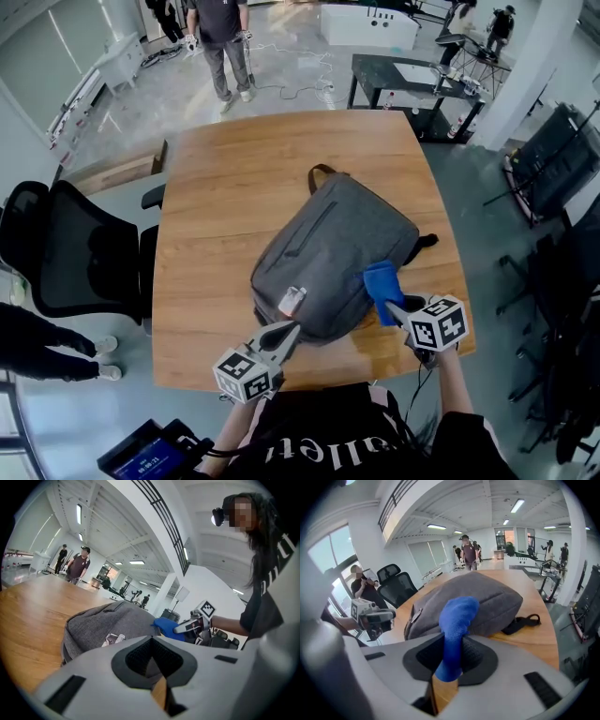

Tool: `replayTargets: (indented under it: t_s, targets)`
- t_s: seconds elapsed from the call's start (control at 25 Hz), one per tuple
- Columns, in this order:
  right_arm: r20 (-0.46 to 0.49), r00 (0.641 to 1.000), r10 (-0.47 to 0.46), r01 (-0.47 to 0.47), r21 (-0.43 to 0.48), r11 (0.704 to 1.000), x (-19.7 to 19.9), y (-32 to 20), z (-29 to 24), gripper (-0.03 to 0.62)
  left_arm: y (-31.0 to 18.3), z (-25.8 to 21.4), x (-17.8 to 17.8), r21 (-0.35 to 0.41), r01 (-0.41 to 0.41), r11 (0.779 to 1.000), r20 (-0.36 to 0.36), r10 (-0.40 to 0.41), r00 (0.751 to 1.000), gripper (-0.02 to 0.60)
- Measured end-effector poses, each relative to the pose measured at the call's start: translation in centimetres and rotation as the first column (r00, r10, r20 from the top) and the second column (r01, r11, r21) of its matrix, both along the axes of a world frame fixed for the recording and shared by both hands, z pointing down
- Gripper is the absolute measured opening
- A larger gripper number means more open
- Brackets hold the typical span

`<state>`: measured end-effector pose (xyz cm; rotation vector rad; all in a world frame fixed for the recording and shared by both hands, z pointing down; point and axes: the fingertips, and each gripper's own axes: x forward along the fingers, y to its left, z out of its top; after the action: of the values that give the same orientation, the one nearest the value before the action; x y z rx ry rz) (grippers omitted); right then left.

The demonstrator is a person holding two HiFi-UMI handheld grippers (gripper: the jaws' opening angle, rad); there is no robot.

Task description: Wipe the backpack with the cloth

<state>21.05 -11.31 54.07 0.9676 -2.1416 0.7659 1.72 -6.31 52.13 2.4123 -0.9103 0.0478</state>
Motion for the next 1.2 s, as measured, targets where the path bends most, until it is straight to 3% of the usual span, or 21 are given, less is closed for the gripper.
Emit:
replayTargets:
  t_s: [0.36,0.52,0.68,0.88,1.2]
  targets:
    - [0.107,0.983,-0.149,0.13,0.165,0.978,-8.5,-10.3,-7.2,0.078,-0.1,-0.5,-0.2,0.012,0.018,1.0,-0.004,-0.018,1.0,-0.002]
    - [0.144,0.978,-0.152,0.134,0.126,0.983,-12.4,-16.2,-6.8,0.078,-0.5,-1.2,-0.5,0.034,0.031,0.999,-0.004,-0.031,1.0,-0.002]
    - [0.144,0.98,-0.138,0.138,0.01,0.99,-14.4,-20.0,-4.4,0.078,-0.6,-1.5,-0.8,0.041,0.042,0.998,-0.002,-0.042,0.999,-0.003]
    - [0.183,0.972,-0.146,0.165,-0.095,0.982,-14.2,-20.2,-3.0,0.078,-0.2,-1.0,-1.1,0.027,0.06,0.998,0.018,-0.06,0.998,-0.002]
    - [0.263,0.962,-0.067,0.085,-0.055,0.995,-7.3,-16.7,-3.7,0.078,-0.5,-1.1,-0.7,0.024,0.051,0.998,0.028,-0.052,0.998,-0.002]
